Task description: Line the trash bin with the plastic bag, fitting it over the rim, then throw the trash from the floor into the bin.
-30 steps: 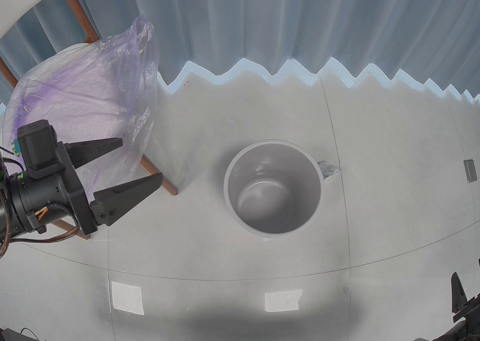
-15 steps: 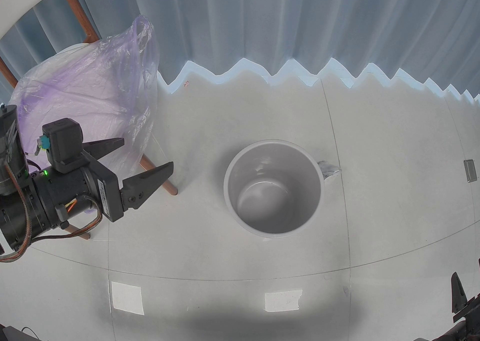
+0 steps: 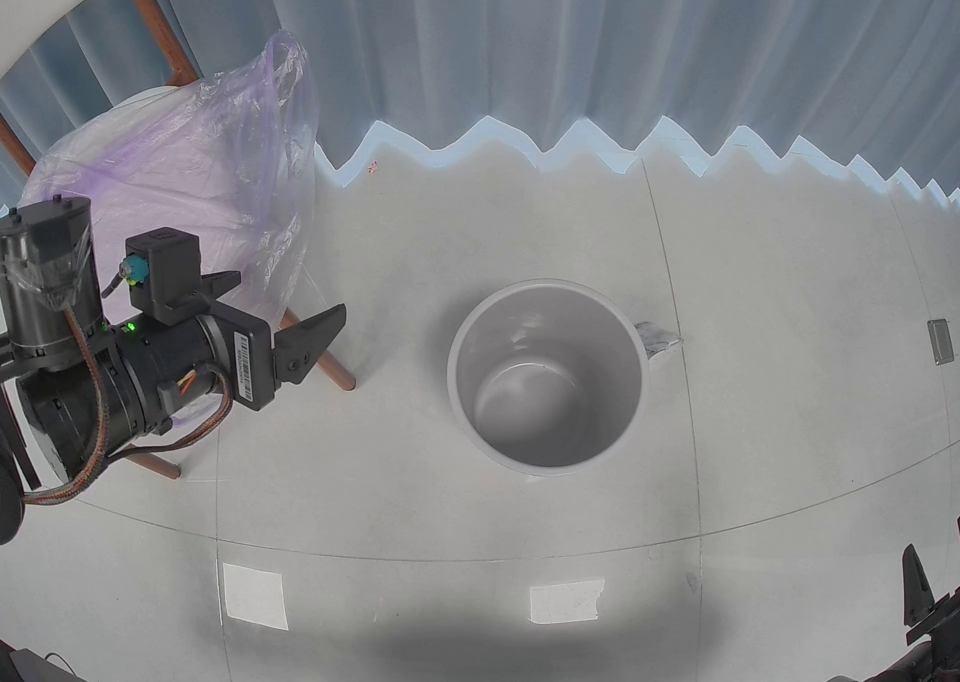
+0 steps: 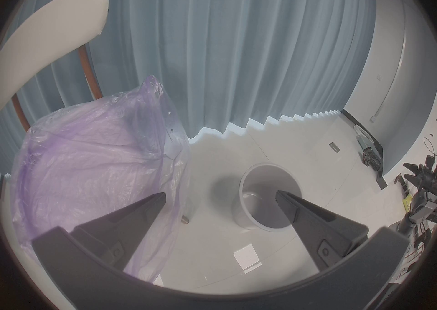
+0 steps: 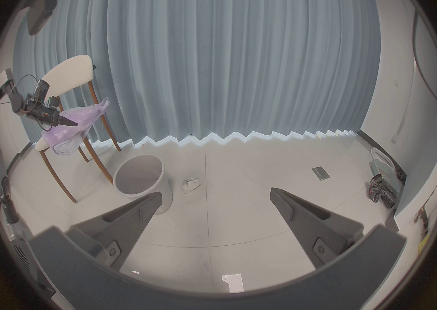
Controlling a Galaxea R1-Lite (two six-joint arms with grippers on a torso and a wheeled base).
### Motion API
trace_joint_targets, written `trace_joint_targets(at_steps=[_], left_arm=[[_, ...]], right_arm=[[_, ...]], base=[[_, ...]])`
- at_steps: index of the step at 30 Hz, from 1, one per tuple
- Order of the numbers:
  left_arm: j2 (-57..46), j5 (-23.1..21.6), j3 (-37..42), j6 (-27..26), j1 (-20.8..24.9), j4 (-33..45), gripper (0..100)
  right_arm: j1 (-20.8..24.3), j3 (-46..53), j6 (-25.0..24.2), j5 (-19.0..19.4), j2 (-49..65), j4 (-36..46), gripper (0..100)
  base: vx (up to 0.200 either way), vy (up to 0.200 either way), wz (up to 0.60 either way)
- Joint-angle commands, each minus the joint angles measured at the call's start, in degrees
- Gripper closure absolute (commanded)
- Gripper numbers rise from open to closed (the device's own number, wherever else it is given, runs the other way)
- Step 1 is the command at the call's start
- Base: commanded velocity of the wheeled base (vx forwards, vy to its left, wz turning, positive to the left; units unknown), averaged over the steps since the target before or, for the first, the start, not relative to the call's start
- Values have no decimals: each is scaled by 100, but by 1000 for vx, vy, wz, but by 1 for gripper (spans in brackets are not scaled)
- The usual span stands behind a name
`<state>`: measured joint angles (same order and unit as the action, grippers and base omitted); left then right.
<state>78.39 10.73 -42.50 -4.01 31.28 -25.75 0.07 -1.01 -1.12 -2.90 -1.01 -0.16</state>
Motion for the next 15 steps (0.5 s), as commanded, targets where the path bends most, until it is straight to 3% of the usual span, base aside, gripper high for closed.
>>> trace_joint_targets(at_steps=[1,7,12,15], left_arm=[[186,8,-31,-3,1,-18,0],[362,52,-75,32,1,-27,0],[520,887,-391,-30,1,-53,0],[634,958,-672,-249,1,-53,0]], right_arm=[[1,101,-2,0,101,-2,0],[1,101,-2,0,101,-2,0],[1,101,-2,0,101,-2,0],[1,101,-2,0,101,-2,0]], base=[[0,0,0],[0,0,0],[0,0,0],[0,0,0]])
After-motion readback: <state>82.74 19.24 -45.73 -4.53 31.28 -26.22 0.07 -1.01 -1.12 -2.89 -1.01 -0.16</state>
